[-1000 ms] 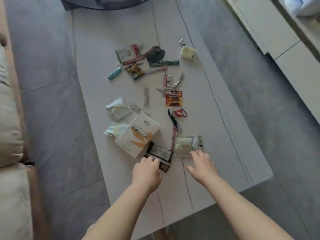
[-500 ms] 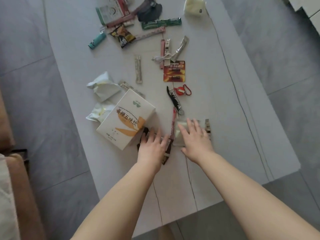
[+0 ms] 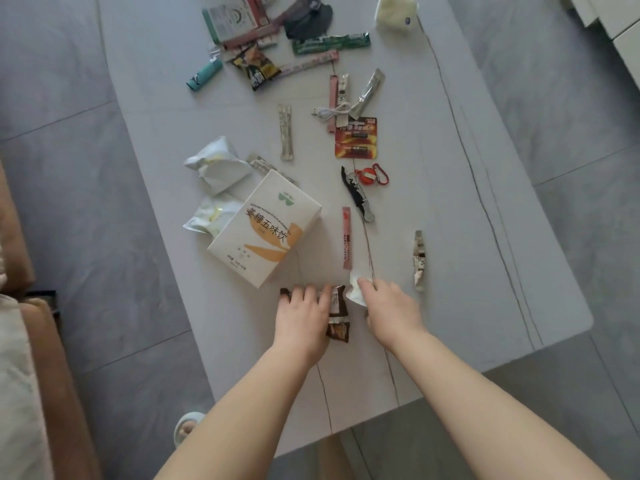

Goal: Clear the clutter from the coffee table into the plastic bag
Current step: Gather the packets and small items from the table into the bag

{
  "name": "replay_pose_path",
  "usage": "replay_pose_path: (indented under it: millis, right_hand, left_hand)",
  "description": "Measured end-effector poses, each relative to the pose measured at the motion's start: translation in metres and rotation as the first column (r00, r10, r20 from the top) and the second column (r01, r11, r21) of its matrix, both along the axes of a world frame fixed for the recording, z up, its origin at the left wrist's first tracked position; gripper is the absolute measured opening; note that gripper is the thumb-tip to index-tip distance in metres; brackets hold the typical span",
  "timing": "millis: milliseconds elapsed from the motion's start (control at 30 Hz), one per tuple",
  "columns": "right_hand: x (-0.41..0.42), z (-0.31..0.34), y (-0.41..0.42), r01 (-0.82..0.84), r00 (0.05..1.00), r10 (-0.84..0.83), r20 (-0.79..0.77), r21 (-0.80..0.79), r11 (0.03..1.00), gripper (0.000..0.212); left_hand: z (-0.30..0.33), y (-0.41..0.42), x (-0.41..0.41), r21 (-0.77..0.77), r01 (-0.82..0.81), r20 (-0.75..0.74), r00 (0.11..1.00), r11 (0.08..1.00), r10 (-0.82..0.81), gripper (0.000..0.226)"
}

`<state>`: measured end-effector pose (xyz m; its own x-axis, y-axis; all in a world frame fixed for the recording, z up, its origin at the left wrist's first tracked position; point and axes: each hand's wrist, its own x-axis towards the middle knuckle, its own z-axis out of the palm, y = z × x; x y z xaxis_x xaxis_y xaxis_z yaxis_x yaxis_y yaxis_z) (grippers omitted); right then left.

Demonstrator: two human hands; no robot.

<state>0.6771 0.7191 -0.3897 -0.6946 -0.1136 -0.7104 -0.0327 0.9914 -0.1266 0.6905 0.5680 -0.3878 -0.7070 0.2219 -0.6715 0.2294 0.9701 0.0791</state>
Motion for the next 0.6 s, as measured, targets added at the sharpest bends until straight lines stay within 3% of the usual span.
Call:
replay_pose_path:
  millis: [200,367,600]
  right_hand:
    - [0.018,0.043,-0.032,-0.004,0.999,0.007,0.031,-0.100,0.995,0.025]
    - [0.028,0.081,-0.094,-0.093,0.995,0.100,0.026,-0.191,0.977,0.024]
    - [0.026,0.127,-0.220,-0.166,0.984,0.137,-0.118,-0.286,0.944,0.024]
  left_hand:
    - [0.039,-0.044,0.028,0.039,-0.120,0.004,0.993,0.992,0.120,0.083]
    - [0.074,-0.109,0.049,0.038,-0.275,-0.015,0.961,0.961,0.276,0.087]
    - [0.134,-0.231,0.064,-0.032,-0.479,-0.142,0.871,0.877,0.470,0.074]
